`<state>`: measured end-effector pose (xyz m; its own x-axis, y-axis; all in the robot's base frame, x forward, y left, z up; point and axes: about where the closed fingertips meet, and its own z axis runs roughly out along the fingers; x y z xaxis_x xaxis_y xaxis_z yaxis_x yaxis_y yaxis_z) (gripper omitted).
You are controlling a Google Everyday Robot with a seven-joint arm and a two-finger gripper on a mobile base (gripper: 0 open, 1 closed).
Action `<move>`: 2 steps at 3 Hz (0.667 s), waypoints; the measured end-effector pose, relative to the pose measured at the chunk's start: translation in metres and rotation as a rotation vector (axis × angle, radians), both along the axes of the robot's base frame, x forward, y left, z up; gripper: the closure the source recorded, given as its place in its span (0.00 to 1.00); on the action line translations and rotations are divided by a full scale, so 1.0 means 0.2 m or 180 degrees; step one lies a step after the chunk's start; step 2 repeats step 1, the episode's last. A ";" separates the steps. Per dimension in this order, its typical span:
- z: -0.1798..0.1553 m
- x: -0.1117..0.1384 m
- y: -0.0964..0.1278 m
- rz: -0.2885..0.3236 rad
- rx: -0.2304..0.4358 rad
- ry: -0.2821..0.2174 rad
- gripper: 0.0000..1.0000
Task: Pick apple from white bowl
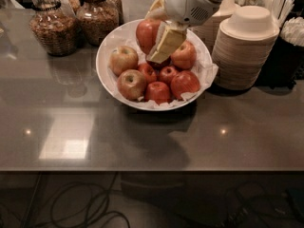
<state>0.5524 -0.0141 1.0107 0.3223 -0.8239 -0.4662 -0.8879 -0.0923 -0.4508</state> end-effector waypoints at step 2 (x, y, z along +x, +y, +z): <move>0.00 0.00 0.00 0.0000 0.0000 0.0000 1.00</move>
Offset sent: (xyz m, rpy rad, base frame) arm 0.0000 0.0000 0.0000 0.0000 0.0000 0.0000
